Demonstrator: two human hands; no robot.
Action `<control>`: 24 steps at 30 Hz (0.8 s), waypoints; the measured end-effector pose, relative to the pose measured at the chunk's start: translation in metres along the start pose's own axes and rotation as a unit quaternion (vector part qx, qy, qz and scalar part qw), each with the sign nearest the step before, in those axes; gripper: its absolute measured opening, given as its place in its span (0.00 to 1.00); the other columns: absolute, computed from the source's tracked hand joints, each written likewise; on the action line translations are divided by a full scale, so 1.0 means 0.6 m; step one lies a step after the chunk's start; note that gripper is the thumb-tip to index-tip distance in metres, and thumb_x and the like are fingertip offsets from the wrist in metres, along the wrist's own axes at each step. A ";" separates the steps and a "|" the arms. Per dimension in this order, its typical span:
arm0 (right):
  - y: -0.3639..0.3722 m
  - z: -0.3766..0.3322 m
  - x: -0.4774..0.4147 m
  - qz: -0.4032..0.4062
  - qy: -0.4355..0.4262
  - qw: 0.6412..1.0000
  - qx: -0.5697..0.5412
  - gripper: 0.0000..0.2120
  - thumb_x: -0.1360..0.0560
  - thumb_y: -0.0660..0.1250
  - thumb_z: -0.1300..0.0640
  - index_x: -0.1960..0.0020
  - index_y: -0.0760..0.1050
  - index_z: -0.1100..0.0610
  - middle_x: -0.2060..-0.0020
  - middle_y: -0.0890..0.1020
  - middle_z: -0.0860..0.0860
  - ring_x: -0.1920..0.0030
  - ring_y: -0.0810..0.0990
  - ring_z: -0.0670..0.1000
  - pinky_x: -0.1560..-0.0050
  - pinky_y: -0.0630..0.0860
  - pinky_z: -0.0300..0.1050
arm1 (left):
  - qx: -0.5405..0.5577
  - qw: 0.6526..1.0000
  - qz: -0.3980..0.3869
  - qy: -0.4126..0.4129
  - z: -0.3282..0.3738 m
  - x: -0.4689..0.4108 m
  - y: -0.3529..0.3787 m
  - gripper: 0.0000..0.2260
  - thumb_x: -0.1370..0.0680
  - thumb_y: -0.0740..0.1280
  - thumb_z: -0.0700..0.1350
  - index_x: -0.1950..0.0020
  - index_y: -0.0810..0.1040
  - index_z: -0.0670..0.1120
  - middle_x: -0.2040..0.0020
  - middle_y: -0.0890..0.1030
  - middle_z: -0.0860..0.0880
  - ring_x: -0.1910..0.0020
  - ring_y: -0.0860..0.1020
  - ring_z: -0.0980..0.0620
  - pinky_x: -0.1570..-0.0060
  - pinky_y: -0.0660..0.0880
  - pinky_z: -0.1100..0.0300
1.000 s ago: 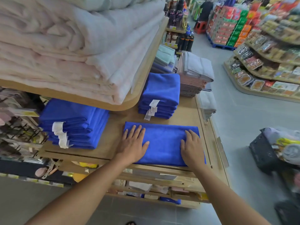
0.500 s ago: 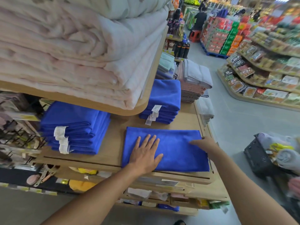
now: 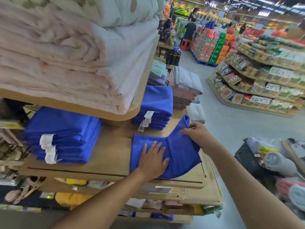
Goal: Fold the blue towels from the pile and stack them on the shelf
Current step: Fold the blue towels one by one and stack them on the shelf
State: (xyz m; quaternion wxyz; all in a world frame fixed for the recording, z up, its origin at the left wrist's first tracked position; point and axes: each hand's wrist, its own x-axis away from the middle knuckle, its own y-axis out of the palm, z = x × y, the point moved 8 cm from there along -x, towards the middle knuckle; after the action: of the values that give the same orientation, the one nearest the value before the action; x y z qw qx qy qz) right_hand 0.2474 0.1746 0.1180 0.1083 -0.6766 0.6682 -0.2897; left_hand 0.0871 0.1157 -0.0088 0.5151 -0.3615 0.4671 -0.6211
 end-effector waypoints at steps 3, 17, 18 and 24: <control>0.041 -0.005 -0.003 -0.004 -0.006 0.999 0.044 0.08 0.28 0.73 0.57 0.51 0.77 0.55 0.55 0.83 0.54 0.57 0.82 0.54 0.59 0.78 0.48 | 0.087 0.991 0.096 -0.029 -0.050 0.014 -0.055 0.23 0.16 0.56 0.54 0.22 0.66 0.49 0.20 0.63 0.50 0.19 0.55 0.49 0.21 0.51 0.48; 0.288 0.005 -0.002 -0.148 -0.018 0.989 0.015 0.11 0.21 0.70 0.54 0.41 0.76 0.55 0.60 0.82 0.53 0.68 0.81 0.50 0.67 0.82 0.48 | 0.653 0.708 0.140 -0.231 -0.213 0.054 -0.045 0.15 0.14 0.57 0.41 0.27 0.70 0.40 0.27 0.72 0.40 0.31 0.73 0.49 0.29 0.69 0.54; 0.258 0.011 -0.012 -0.111 -0.040 0.993 0.026 0.08 0.22 0.69 0.55 0.43 0.77 0.54 0.59 0.82 0.52 0.67 0.83 0.50 0.64 0.83 0.51 | 0.640 0.721 0.139 -0.227 -0.214 0.053 -0.044 0.16 0.15 0.59 0.39 0.26 0.69 0.39 0.27 0.72 0.40 0.31 0.72 0.50 0.28 0.68 0.54; 0.120 0.115 -0.038 0.003 0.045 0.993 0.111 0.25 0.23 0.70 0.48 0.32 0.70 0.59 0.58 0.80 0.50 0.60 0.81 0.53 0.58 0.77 0.48 | 0.587 0.772 0.138 -0.202 -0.210 0.044 -0.034 0.25 0.21 0.67 0.31 0.24 0.67 0.40 0.31 0.73 0.46 0.33 0.72 0.55 0.41 0.72 0.71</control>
State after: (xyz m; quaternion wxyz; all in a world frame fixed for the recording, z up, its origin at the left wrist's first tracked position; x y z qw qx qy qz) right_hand 0.2250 0.1739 0.0180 0.1529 -0.6448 0.6380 -0.3921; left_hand -0.0417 0.1169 -0.0284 0.7896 -0.0376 -0.0581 -0.6097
